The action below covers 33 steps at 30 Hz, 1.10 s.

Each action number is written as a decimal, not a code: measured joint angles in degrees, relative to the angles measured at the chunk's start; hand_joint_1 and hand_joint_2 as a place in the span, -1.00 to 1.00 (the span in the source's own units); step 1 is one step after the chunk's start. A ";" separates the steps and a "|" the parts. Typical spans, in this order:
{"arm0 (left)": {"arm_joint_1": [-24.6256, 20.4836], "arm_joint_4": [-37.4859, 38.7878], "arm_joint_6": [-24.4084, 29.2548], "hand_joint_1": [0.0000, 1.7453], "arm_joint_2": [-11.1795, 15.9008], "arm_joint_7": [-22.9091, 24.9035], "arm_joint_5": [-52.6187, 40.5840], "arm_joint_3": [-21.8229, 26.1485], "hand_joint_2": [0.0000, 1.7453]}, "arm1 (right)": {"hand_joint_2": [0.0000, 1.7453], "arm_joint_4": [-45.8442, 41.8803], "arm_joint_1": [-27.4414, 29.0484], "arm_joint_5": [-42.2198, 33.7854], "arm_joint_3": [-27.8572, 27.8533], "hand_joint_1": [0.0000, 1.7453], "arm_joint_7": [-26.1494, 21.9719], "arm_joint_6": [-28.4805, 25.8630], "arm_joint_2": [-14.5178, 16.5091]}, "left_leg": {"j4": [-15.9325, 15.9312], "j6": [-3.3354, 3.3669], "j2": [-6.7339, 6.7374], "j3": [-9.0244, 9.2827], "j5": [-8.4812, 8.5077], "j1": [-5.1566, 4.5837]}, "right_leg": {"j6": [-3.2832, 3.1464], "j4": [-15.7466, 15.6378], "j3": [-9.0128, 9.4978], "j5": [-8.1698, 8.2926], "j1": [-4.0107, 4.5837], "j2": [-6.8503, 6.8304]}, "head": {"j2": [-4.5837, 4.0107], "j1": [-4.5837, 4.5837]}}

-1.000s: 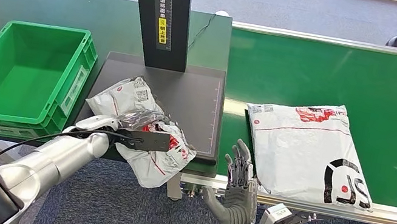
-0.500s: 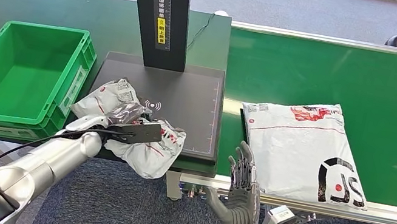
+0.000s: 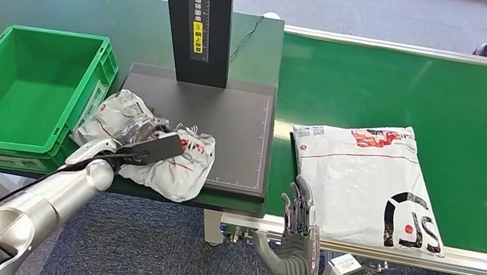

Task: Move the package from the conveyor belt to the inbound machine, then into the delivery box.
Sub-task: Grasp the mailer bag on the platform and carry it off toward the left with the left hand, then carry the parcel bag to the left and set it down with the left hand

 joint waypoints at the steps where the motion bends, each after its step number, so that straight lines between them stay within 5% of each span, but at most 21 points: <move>1: -0.17 -0.68 0.86 1.00 0.02 -0.74 1.66 1.60 1.00 | 1.00 -0.07 0.17 -0.08 -0.01 -1.00 0.00 -0.23 0.00 | 0.00 0.00 0.00 -0.04 0.01 0.00 | 0.00 0.00 -0.03 0.00 0.00 0.00 | 0.00 0.01; 13: -5.81 -8.62 0.77 1.00 1.89 -2.26 10.82 17.72 1.00 | 1.00 0.13 -0.45 -1.55 0.24 -1.00 -0.27 -1.85 0.13 | 0.01 0.00 -0.01 -0.19 0.00 0.00 | 0.00 0.01 -0.13 0.00 0.00 -0.01 | 0.00 0.01; 33: -7.45 -12.26 0.05 1.00 6.73 0.76 9.19 20.87 1.00 | 1.00 0.13 -0.21 -1.72 0.39 -1.00 -0.24 -1.77 0.17 | 0.00 0.00 0.01 -0.22 0.00 0.01 | 0.00 0.01 -0.20 0.00 0.02 0.02 | 0.00 0.01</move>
